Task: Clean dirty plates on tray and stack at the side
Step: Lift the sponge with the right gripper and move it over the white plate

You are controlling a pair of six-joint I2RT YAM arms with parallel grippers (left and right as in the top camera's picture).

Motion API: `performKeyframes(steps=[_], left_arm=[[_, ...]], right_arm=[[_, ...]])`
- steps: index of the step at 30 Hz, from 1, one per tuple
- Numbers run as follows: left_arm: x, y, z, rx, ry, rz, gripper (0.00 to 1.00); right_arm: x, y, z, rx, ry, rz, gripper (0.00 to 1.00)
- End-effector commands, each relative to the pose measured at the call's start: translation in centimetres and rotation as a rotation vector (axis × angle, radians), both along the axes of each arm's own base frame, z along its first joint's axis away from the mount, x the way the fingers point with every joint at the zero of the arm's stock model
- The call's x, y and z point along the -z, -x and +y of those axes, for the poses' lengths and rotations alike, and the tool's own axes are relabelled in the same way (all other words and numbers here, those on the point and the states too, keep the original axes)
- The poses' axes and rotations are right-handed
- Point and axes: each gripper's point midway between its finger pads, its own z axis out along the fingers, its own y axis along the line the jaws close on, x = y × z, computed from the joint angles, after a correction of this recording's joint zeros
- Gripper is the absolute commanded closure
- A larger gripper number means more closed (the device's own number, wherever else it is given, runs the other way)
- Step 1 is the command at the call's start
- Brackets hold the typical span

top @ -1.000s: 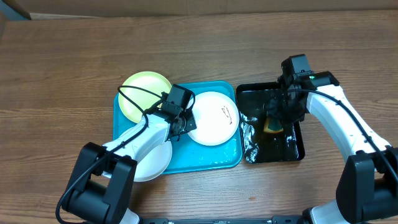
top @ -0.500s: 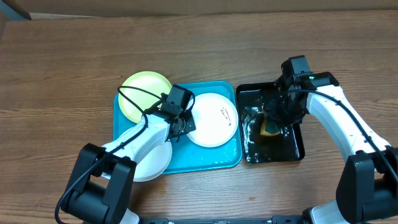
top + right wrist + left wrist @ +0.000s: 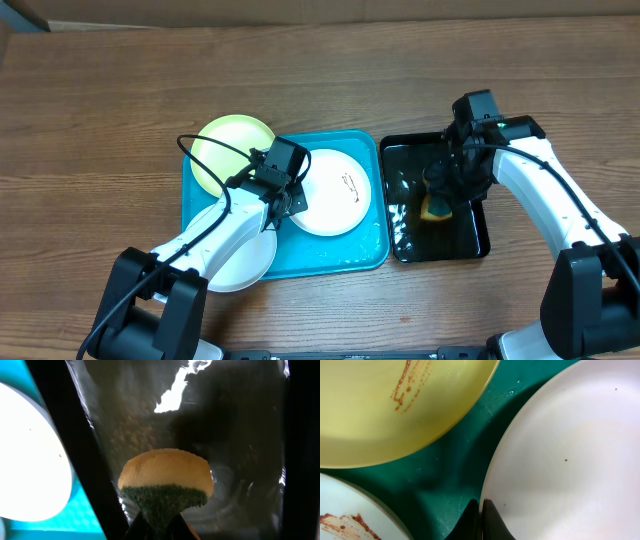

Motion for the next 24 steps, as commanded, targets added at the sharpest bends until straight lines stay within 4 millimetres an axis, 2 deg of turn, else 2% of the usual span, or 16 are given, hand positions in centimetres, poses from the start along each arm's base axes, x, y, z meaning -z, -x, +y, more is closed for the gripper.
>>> performKeyframes(steps=[1,3,5,7,10,16,21,24], left_arm=[[-0.5,-0.2,0.5,-0.011,-0.03,-0.023,0.96],[-0.5,-0.2,0.5,-0.011,-0.029,-0.024,0.96],[-0.5,-0.2,0.5,-0.011,-0.03,-0.024,0.96],[-0.5,-0.2,0.5,-0.011,-0.03,-0.023,0.96],[-0.5,-0.2,0.5,-0.011,-0.03,-0.023,0.96],[-0.5,-0.2,0.5,-0.011,-0.03,-0.022,0.96],[-0.5,-0.2,0.5,-0.012,-0.03,-0.023,0.96],[-0.5,-0.2,0.5,-0.012,-0.03,-0.023,0.96]], right_arm=[[0.2,-0.2,-1.5,0.02,0.091,-0.018,0.96],[0.2,0.3,-1.4,0.018,0.085,0.002,0.96],[0.1,0.4,-0.5,-0.004,0.03,0.008,0.96],[-0.7,0.1,2.4,-0.102,-0.136,-0.023,0.96],[-1.9,-0.9,4.8,-0.129,-0.282,-0.075,0.96],[-2.4,-1.8,5.6,-0.125,-0.33,-0.112,0.96],[-4.7,-2.2,8.7,-0.174,-0.529,-0.152,0.96],[-5.3,-2.8,10.3,-0.173,-0.562,-0.178,0.96]])
